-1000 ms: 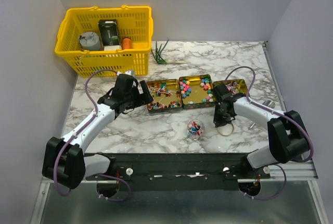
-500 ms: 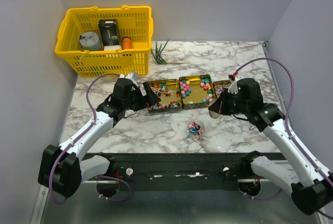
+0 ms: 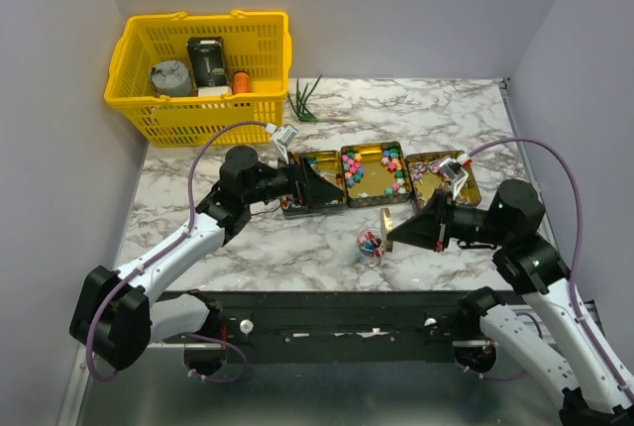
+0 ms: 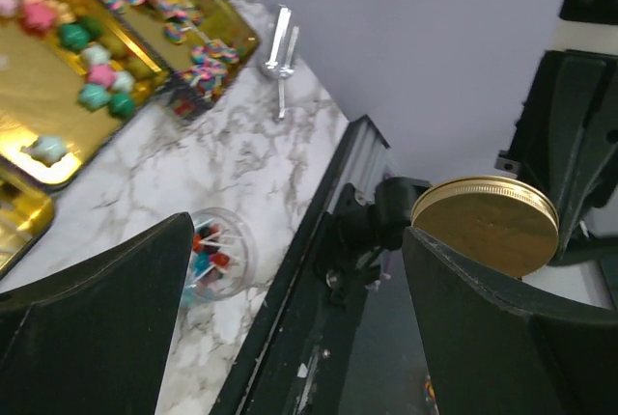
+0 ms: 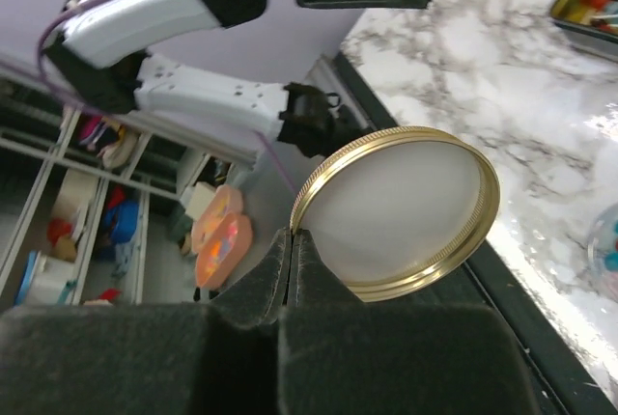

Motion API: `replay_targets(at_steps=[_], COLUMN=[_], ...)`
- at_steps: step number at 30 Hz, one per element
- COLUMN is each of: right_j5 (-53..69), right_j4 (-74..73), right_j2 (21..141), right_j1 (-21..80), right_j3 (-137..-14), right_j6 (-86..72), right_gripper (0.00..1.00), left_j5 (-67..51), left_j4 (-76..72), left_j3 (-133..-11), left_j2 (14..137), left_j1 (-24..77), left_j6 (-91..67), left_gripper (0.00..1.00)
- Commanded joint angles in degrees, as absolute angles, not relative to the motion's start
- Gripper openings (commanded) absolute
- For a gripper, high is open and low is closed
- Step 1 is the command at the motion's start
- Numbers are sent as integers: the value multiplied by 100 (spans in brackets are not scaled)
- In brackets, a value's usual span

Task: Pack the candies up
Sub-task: Pick up the bottle lid at the center of the board.

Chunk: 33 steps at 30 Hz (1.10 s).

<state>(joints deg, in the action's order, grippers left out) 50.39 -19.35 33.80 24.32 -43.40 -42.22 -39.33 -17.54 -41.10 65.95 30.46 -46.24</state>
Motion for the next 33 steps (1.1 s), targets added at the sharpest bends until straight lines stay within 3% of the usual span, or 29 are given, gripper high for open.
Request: replay_targets(at_steps=[1,16,21,28,33], right_j5=[6134,6750,6776,6934,6987], right_j4=[-1346,-519,-229,378,431], right_j2=[2936,2935,3102,3173,3138], right_j1=[2452,2461,2461,2461,2461], right_j3=[-4184,-4052,-3964,-3806,-3779], right_j6=[-4692,-5238,-5308,-5633,-5730], right_gripper=[1,1,1,1,1], left_j5=[-4982,-6398,-6451,-6513,-6451], left_j4=[-3180,-5238,-4546,-4351,-3692], left_j3=[-4096,-4464,-4929,-5203,-5352], left_j2=[6732,7013,7294,7690,7761], left_j1=[3409,4640,4913,5106,5106], left_j6=[-4711,-4369,-3947,-3797,-3358], left_gripper=[99,98,93,78,84])
